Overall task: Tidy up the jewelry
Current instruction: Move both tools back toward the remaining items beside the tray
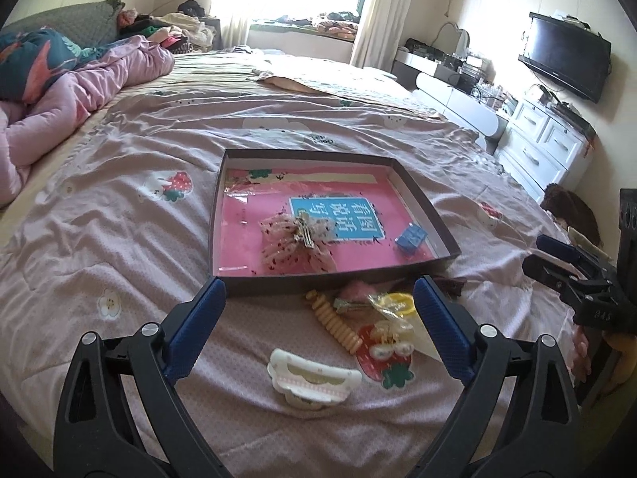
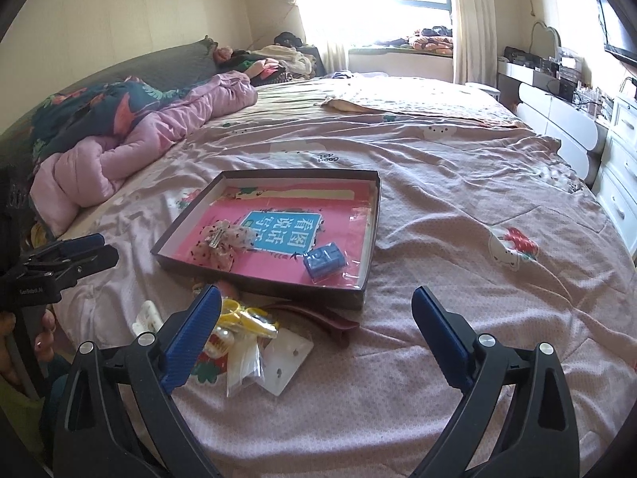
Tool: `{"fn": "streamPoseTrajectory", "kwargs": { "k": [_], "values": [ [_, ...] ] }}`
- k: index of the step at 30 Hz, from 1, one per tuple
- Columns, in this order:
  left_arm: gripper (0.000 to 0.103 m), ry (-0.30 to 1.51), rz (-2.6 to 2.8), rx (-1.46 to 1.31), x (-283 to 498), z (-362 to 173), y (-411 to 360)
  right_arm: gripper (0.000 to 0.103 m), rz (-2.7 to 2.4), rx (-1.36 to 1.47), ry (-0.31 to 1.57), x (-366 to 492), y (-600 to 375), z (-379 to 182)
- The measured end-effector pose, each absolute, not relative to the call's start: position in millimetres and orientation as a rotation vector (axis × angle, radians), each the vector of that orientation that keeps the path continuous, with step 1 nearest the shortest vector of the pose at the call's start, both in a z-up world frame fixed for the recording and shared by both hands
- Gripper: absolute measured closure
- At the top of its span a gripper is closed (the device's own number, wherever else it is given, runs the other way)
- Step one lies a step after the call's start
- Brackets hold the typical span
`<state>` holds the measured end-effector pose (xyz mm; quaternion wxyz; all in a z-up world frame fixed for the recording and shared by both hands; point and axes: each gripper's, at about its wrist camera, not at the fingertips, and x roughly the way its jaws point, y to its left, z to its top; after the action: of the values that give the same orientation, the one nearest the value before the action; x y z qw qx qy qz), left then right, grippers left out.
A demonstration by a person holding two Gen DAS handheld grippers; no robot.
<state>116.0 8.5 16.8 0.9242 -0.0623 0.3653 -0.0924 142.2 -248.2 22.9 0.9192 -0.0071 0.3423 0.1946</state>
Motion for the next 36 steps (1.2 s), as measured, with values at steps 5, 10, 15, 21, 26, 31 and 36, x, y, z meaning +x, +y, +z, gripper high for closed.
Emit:
{"fn": "streamPoseTrajectory", "kwargs": {
  "k": [5, 10, 15, 21, 26, 31, 36],
  "values": [
    [0.016, 0.772, -0.205, -0.099, 109, 10, -2, 0.009, 0.404, -0.028, 0.702, 134, -249, 21],
    [0.017, 0.793, -0.223, -0.067, 103, 2, -15, 0.009, 0.399, -0.04, 0.712, 128, -254, 14],
    [0.016, 0.821, -0.241, -0.047, 102, -7, -29, 0.009, 0.384, -0.068, 0.724, 125, -259, 4],
    [0.021, 0.857, -0.269, -0.02, 103, -19, -47, 0.009, 0.37, -0.084, 0.748, 125, -267, -11],
    [0.034, 0.895, -0.304, 0.0, 107, -32, -63, 0.009, 0.366, -0.075, 0.765, 127, -275, -20],
    [0.05, 0.936, -0.32, -0.002, 115, -43, -70, 0.009, 0.367, -0.063, 0.773, 130, -279, -25],
    [0.051, 0.972, -0.325, -0.019, 123, -55, -72, 0.009, 0.373, -0.063, 0.784, 135, -278, -32]
  ]
}}
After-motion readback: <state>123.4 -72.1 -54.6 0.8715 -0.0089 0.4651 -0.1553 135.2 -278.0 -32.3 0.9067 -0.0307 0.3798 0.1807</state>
